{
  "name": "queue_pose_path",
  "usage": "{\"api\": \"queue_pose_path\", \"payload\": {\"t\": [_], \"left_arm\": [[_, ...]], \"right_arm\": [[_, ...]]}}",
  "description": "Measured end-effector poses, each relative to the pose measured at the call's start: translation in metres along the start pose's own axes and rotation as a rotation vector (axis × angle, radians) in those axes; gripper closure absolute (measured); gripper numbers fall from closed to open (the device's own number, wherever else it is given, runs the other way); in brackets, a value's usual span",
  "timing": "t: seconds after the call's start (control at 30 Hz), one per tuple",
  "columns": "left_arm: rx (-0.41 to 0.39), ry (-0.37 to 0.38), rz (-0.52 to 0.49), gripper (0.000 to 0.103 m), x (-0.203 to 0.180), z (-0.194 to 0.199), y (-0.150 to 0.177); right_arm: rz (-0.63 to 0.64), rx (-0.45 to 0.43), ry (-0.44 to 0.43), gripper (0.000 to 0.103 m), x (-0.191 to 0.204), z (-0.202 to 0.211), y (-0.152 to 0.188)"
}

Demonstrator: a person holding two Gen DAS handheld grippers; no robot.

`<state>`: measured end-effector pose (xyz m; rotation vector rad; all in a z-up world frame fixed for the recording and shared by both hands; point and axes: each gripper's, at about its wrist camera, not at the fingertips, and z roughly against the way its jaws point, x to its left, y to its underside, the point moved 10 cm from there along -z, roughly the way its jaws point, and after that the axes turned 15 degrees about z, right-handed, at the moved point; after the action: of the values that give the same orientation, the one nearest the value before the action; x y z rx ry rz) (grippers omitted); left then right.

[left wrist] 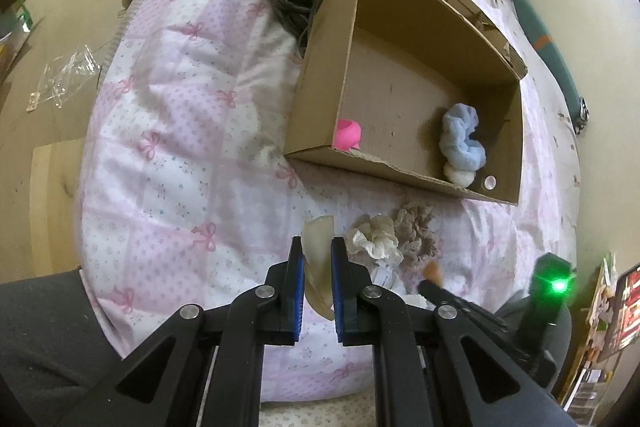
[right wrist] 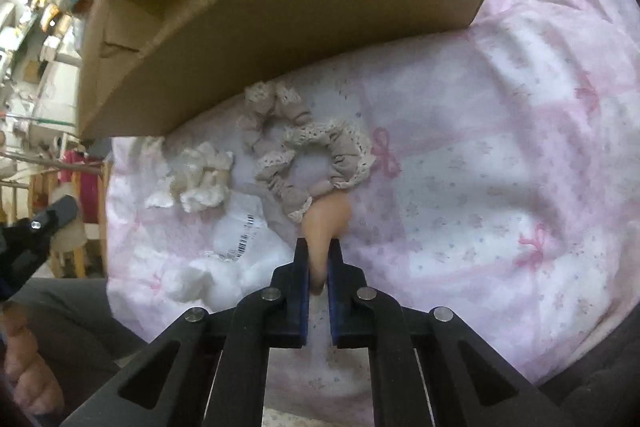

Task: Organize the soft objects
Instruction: 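Grasp the clear plastic piece with the left tool while the right tool grasps the tan foam cylinder, then carry the plastic piece and foam cylinder into the box and lower them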

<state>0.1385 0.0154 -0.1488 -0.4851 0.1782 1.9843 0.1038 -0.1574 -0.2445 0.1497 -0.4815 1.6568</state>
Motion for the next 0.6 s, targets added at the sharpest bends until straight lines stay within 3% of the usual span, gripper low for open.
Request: {"api": "queue_pose_path", "payload": {"t": [0.2, 0.4, 0.6], "left_arm": [[-0.01, -0.011, -0.032, 0.092, -0.006, 0.002, 0.005], [-0.018, 0.013, -0.064, 0.092, -0.016, 0.009, 0.011], [-0.046, -0.01, -0.105, 0.092, -0.01, 0.016, 0.01]], "right_arm": [[0.047, -0.078, -0.003, 0.094, 0.009, 0.037, -0.002], [0.129, -0.085, 0.046, 0.094, 0.023, 0.067, 0.007], [0.162, -0.201, 0.074, 0.094, 0.039, 0.117, -0.011]]}}
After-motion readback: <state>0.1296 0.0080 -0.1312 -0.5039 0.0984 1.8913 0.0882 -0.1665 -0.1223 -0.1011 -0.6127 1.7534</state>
